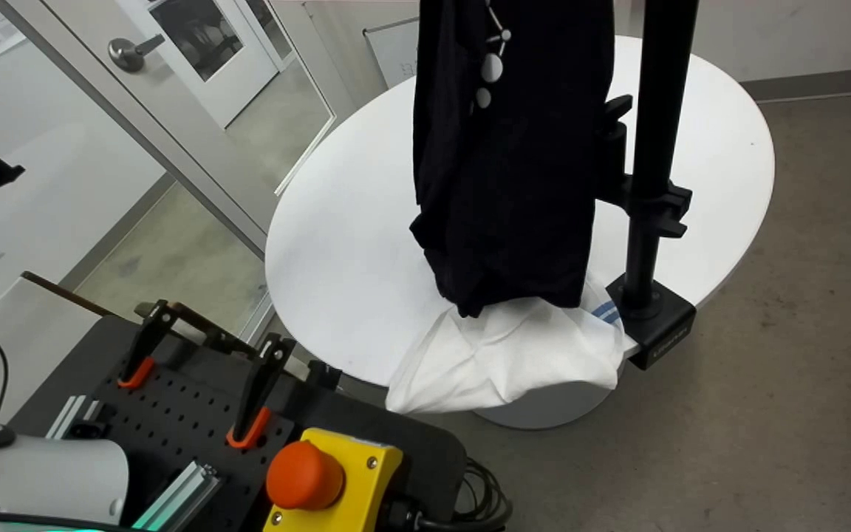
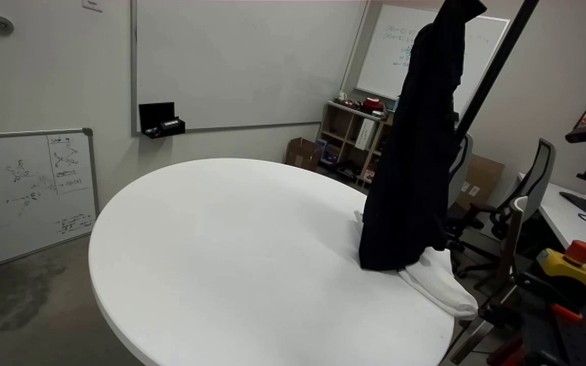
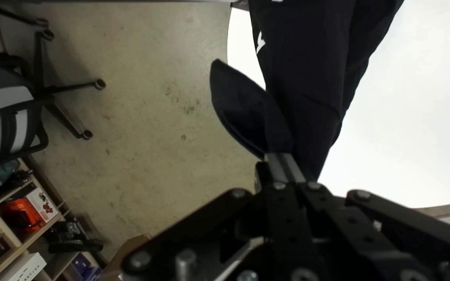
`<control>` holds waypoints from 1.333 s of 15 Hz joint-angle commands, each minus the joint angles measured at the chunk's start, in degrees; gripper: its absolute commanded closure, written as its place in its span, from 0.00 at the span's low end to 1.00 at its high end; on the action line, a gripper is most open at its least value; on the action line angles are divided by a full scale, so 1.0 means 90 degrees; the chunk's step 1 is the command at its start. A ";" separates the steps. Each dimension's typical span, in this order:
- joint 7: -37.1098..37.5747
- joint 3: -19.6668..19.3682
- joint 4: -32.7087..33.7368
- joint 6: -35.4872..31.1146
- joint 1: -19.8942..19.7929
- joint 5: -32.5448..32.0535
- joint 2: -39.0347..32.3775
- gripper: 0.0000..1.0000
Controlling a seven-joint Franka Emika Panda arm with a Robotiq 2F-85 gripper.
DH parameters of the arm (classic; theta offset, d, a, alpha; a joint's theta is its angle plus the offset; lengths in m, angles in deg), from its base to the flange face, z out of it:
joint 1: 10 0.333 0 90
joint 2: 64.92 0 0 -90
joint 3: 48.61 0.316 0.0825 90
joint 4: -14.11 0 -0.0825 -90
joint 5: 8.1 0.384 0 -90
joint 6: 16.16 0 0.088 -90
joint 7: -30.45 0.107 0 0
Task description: Hang the black shirt on the black stand
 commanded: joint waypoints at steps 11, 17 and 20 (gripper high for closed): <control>0.0841 0.0204 0.3461 0.2567 -0.0393 0.0106 -0.2658 0.28; 0.0318 0.0276 0.3559 0.2679 -0.0495 0.0221 -0.2583 0.00; -0.0505 0.0470 0.3191 0.2550 -0.0531 0.0281 -0.2316 0.00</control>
